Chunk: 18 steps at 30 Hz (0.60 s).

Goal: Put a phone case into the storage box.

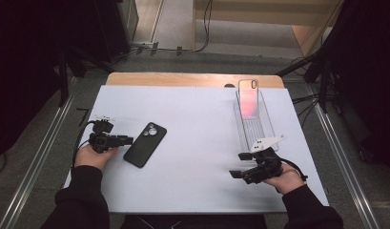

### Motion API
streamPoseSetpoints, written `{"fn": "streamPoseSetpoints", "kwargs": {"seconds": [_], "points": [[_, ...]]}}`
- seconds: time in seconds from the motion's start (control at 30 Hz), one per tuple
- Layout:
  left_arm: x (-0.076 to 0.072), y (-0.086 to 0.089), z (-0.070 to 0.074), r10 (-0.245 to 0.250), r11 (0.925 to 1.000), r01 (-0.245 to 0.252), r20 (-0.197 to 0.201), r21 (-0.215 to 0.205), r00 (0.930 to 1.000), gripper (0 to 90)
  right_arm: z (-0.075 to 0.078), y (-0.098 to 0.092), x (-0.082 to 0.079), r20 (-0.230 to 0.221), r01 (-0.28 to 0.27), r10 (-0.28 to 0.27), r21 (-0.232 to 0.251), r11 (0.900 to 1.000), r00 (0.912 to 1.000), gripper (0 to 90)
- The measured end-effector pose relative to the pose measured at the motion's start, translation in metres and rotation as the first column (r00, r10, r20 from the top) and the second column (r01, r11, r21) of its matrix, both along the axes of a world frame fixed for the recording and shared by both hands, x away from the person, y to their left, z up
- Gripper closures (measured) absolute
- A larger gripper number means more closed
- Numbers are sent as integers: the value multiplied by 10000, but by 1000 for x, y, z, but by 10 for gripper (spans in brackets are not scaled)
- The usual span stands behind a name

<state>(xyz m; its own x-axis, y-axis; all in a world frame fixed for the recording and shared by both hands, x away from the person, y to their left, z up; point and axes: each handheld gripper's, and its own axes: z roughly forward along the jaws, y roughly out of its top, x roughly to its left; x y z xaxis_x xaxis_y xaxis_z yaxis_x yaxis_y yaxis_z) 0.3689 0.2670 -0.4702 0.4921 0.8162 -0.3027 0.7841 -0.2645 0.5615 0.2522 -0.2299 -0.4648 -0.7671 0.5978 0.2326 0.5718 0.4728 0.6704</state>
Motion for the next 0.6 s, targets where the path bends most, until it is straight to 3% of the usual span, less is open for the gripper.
{"fn": "streamPoseSetpoints", "kwargs": {"seconds": [0.13, 0.2, 0.5, 0.6], "points": [[-9, -5, 11, -367, 9967, 387, 291, -718, 9989, 433, 0, -2, -1, -46, 115, -115, -86, 9999, 9999, 213], [-13, -8, 16, -613, 9930, 651, 415, -984, 9973, 419, 0, -3, -1, -48, 139, -139, -106, 9998, 9999, 213], [-32, -27, 26, -1416, 9771, 1539, 905, -1471, 9858, 386, 0, -10, -4, -100, 394, -395, -168, 9991, 9992, 213], [-40, -31, 28, -1675, 9725, 1828, 1119, -1445, 9795, 385, -1, -12, -4, -127, 518, -520, -179, 9985, 9986, 213]]}}
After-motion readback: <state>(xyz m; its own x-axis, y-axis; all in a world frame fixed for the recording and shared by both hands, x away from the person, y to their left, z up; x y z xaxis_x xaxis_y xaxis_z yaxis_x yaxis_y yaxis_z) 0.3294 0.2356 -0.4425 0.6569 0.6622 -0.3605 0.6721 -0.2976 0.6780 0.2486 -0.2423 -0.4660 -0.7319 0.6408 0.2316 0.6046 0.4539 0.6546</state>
